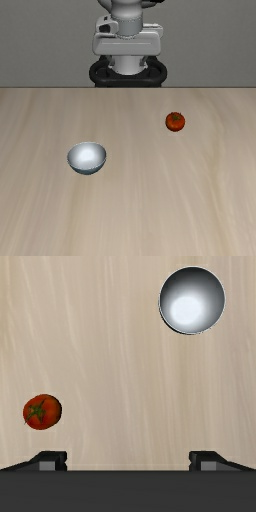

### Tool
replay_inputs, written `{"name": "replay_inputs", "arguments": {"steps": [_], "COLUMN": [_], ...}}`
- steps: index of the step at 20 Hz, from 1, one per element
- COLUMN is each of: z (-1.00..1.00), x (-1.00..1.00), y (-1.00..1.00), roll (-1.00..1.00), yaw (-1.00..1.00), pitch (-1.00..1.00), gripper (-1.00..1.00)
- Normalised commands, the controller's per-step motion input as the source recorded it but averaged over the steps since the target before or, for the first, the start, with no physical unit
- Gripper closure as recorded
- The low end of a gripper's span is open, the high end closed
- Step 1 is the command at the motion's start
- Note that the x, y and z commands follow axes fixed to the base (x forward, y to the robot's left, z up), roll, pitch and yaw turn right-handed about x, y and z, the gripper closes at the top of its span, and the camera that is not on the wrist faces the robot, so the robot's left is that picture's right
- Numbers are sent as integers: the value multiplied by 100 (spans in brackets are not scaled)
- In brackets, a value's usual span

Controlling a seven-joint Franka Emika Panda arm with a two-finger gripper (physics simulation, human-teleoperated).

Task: Pick the tomato on the table and place it on the bowl

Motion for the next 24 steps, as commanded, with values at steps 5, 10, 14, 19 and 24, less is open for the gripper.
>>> {"name": "replay_inputs", "arguments": {"steps": [5,10,14,19,24], "z": [0,0,-25,-100,-100], "x": [0,0,0,0,0], "y": [100,100,75,0,0], "roll": [0,0,0,0,0], "yaw": [0,0,0,0,0], "pitch": [0,0,0,0,0], "gripper": [-100,-100,-100,-100,-100]}}
